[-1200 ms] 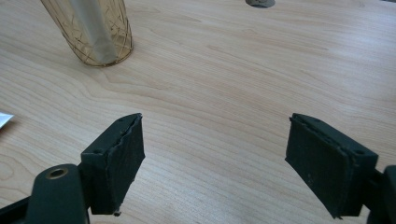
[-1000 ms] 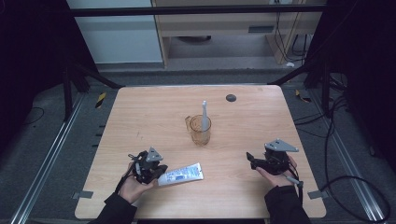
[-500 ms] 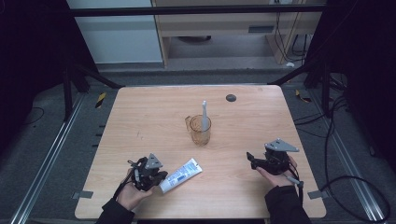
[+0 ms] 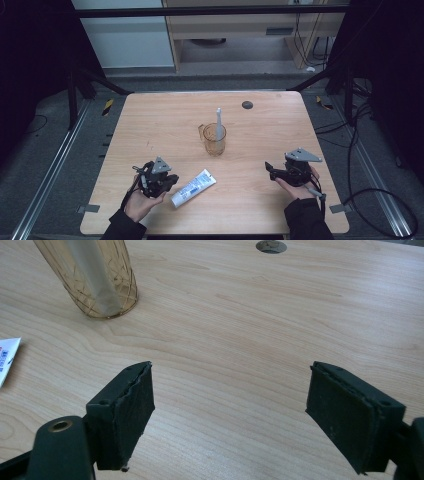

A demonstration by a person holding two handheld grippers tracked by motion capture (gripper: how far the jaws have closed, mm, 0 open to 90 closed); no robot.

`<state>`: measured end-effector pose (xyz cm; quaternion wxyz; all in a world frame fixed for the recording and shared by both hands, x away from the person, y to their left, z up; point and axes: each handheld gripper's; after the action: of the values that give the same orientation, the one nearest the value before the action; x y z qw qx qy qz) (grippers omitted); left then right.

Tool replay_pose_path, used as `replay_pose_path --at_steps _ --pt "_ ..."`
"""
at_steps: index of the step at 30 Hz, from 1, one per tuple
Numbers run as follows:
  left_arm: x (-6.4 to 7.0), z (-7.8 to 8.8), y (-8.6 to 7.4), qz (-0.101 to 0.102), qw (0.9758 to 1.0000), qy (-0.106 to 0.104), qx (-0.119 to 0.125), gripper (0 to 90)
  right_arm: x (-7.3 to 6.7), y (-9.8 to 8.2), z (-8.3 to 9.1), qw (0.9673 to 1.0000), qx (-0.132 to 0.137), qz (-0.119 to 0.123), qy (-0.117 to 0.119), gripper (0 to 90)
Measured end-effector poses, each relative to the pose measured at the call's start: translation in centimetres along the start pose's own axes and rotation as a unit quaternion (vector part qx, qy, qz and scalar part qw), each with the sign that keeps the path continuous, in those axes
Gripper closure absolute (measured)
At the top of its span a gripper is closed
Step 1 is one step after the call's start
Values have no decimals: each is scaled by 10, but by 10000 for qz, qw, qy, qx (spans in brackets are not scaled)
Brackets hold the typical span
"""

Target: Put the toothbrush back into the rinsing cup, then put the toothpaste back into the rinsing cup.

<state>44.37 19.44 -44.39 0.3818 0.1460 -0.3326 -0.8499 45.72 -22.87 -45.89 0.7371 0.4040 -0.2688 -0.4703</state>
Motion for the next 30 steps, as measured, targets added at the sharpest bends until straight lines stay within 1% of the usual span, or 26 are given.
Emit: replay_pose_path --at_steps 5,7,8,9,10,11,12,14,16,17,19,20,21,23,26,30 --pt "1 3 13 -46 10000 47 75 747 2 1 0 10000 -10 -21 -1 188" --pt "3 4 15 -78 9999 76 92 685 3 0 0 10000 -23 -19 -20 187" --pt "4 5 17 -118 9998 83 99 639 4 0 0 10000 -29 -53 -23 186" --pt "5 5 18 -161 9998 75 95 639 4 0 0 10000 -29 -53 -23 186" --pt "6 5 20 -190 9998 73 81 600 4 1 1 10000 -25 -34 -49 186" --pt "8 5 21 -214 9997 56 67 600 4 1 1 10000 -25 -34 -49 186" --pt "9 5 23 -244 9997 44 66 575 5 1 1 10000 -15 -38 -69 185" --pt "12 4 26 -273 9996 17 42 558 5 1 1 10000 -17 -44 -72 185" --pt "14 3 28 -278 9996 1 46 517 5 1 1 10000 -19 -43 -74 185" --pt "14 2 30 -272 9996 -2 34 517 5 1 1 10000 -19 -43 -74 185" --pt "16 -1 32 -274 9996 -24 -31 471 5 1 0 10000 -37 -60 -61 184" --pt "17 -3 32 -252 9997 -36 -48 471 5 1 0 10000 -37 -60 -61 184" --pt "19 -6 33 -270 9996 -48 -94 457 6 1 0 10000 -42 -41 -60 183" --pt "22 -10 34 -318 9994 -40 -113 441 6 1 0 10000 -37 -38 -47 182" --pt "23 -16 36 -317 9992 -106 -222 411 6 1 -1 10000 -36 -76 -35 181" --pt "26 -21 36 -319 9989 -124 -323 383 6 1 -2 10000 -64 -54 -26 180"
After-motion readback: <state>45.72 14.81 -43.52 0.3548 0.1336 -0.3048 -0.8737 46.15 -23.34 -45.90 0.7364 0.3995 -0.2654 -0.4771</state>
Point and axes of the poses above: each handheld gripper's, and its own axes: z roughly backward along the jaws, y roughly out of its top, x roughly to its right, and after that the axes turned 2 degrees about z, right-handed
